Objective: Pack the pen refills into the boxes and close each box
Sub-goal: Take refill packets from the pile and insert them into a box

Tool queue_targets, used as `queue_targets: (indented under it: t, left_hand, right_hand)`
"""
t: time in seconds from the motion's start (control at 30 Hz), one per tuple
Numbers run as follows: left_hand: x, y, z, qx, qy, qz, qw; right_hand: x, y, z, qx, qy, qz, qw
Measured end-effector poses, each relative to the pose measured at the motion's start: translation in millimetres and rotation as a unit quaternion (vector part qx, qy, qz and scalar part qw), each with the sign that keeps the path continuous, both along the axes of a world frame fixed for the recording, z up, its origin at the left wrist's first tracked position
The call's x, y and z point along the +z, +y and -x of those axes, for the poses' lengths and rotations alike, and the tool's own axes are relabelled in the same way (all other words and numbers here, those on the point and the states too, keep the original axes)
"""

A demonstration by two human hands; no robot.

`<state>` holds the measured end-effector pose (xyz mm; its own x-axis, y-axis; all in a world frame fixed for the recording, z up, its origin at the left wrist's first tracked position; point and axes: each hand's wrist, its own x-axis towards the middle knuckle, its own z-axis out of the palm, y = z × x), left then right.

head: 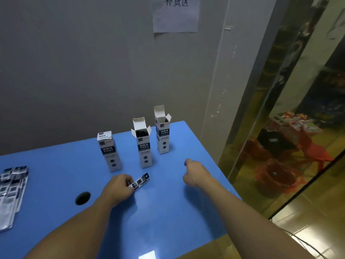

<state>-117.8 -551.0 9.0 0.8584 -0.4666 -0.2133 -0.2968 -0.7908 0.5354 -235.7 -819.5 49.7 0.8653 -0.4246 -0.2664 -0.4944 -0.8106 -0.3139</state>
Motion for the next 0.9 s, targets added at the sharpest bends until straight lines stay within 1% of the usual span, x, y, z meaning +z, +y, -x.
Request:
queue_targets:
  t: [0.3,0.43,0.57,0.73,0.8,0.9]
  left_hand:
    - [22,-9,17,0.151,-0.011,-0.005,0.988]
    - [28,-13,26,0.220,-0.021,0.009,0.975]
    - [35,-23,35,0.310,-0.039,0.105,0.944]
    - [46,-27,47,0.352,-0.044,0.190,0.915]
    - [51,-27,51,0.374,-0.048,0.233,0.896]
    - [59,-23,58,0.390,-0.027,0.328,0.860]
  right_hand:
    - [-11,-12,-59,0.153,0.024,-0.016,0.988]
    - [-7,-20,-78,0.202,0.009,-0.031,0.979]
    - [0,-16,-100,0.209,-0.034,-0.098,0.972]
    - [16,-1,-129,0.164,-0.111,-0.207,0.958]
    - [19,5,-137,0.161,-0.125,-0.237,0.950]
    - [16,16,-144,0.148,-0.148,-0.292,0.933]
